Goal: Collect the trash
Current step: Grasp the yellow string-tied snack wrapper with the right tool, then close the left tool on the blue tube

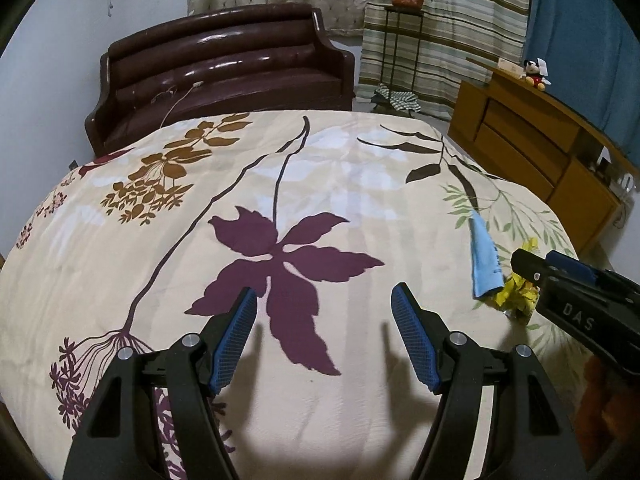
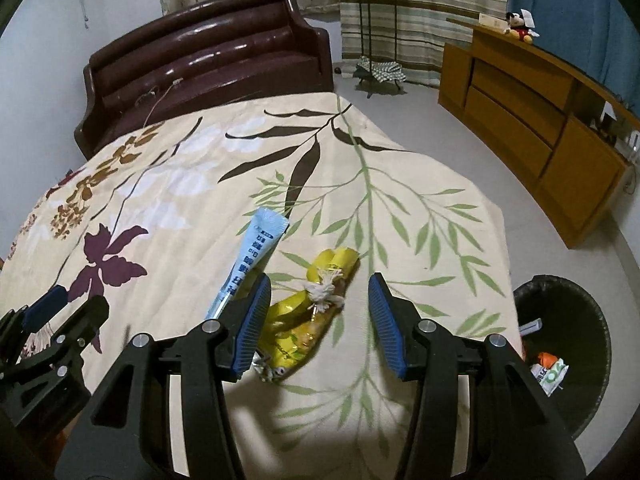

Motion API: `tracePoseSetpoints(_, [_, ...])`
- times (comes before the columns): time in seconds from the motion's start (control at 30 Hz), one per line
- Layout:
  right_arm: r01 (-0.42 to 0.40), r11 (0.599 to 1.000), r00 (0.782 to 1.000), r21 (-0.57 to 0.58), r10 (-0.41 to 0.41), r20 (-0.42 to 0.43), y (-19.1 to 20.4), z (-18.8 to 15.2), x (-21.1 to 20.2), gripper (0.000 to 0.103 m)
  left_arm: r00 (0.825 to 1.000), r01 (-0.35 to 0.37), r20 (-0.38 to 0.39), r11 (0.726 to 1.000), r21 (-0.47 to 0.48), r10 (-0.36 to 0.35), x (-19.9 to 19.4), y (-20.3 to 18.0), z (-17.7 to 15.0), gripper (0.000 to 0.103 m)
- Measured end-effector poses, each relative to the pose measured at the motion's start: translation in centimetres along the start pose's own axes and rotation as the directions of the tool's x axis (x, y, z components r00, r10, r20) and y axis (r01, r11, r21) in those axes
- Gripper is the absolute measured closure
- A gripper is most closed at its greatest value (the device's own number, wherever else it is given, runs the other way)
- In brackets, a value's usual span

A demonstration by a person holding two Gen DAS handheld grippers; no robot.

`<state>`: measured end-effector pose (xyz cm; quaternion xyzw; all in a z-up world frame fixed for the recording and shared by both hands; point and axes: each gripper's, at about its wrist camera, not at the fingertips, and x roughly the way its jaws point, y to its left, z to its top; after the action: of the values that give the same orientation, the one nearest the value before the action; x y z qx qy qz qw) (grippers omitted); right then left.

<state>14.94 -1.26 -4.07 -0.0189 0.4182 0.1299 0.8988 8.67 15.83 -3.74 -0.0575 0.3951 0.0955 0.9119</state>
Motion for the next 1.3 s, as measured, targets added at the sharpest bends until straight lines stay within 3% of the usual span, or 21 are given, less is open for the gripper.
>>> tracePoseSetpoints(0.27, [0.035,0.999,0.999,-0.037,-0.036,-0.026,0.2,-0.4,0.3,0.056,1.0,0.022,-0.004,1.0,-0.009,-0.022,0.4,0.3,0.2,0.035])
tracePoseSetpoints(0.43, [0.032,0.999,0.999,-0.037,-0.034,-0.038,-0.3,-1.0,0.4,0.064,0.999,0.036,-0.007,0.999,-0.004,-0.036,0.6,-0.2,0.2,0.035])
tracePoseSetpoints(0.53, [0.027,0.999,0.999,-0.047,-0.029,-0.038,-0.4,-1.0,0.3,0.076,0.999,0.045,-0.008,0.999,-0.001,-0.045,0.7,-0.6,0.3,0.035])
tracePoseSetpoints(1.3, [0.029,0.999,1.0,-0.021,-0.029,0.012,-3.9,-0.5,-0.1,0.077,0.993,0.121,-0.019,0.989,0.088,-0.12,1.7,-7.7,1.7,0.035])
